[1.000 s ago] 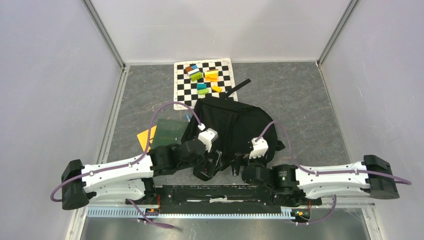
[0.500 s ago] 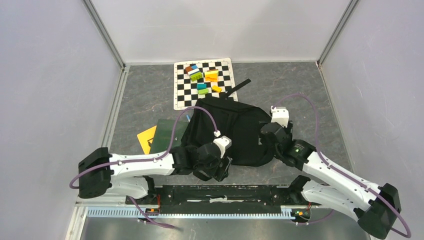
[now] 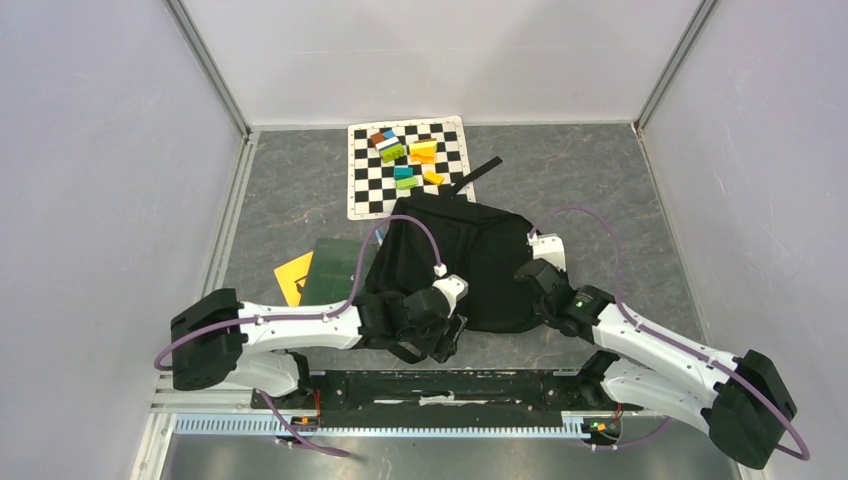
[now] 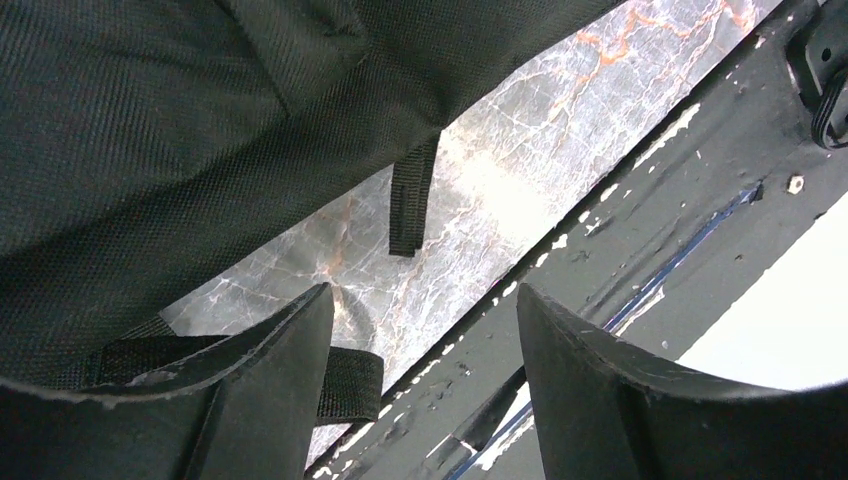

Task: Pack the student bag
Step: Adjust the student bag at the center of the board.

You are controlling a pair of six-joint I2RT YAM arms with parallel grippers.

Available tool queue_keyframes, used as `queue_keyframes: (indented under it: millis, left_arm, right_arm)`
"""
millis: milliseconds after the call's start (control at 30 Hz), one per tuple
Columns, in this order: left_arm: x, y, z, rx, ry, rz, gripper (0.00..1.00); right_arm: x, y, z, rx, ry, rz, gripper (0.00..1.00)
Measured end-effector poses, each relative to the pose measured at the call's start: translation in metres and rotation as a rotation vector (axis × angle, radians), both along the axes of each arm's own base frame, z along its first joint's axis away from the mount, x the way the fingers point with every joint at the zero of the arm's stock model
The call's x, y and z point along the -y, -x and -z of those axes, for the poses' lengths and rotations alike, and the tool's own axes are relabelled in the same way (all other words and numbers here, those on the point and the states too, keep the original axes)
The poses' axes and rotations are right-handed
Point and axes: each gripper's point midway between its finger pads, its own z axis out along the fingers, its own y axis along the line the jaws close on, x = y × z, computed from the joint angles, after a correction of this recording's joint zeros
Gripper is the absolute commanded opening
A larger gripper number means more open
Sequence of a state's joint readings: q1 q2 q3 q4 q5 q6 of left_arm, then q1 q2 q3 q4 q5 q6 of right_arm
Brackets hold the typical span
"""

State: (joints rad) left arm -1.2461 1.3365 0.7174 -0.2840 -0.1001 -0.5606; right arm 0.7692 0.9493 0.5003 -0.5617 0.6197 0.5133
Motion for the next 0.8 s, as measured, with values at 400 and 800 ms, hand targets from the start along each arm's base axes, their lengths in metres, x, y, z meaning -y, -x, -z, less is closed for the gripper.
queue_keyframes:
  millis: [400,800]
  left_arm:
    - [0.016,-0.012,0.005,0.022,-0.014,-0.031,0.65]
    - [0.025,-0.033,0.010,0.067,-0.067,-0.124,0.44]
  right_arm:
    - [-0.017,-0.026,-0.034,0.055,0.030,-0.064,0.00]
    - [-0.018,-0.028,-0.039,0.063,0.047,-0.087,0.00]
